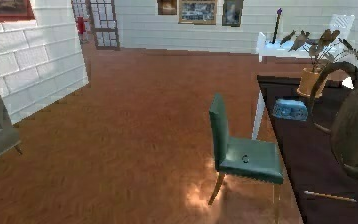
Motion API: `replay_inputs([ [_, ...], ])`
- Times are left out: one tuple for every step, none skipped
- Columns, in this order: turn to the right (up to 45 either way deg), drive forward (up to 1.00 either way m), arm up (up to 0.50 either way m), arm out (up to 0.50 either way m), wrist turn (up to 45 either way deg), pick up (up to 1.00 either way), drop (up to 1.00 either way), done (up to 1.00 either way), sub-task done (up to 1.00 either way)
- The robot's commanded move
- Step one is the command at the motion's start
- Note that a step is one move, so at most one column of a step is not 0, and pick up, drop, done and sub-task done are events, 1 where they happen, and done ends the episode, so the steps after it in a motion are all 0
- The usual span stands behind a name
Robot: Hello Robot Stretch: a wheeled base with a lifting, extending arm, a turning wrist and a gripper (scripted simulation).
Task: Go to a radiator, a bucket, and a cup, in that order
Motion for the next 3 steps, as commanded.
replay_inputs([
  [-18.0,0.0,0.0,0.0,0.0,0.0,0.0,0.0,0.0],
  [0.0,1.0,0.0,0.0,0.0,0.0,0.0,0.0,0.0],
  [0.0,1.0,0.0,0.0,0.0,0.0,0.0,0.0,0.0],
])
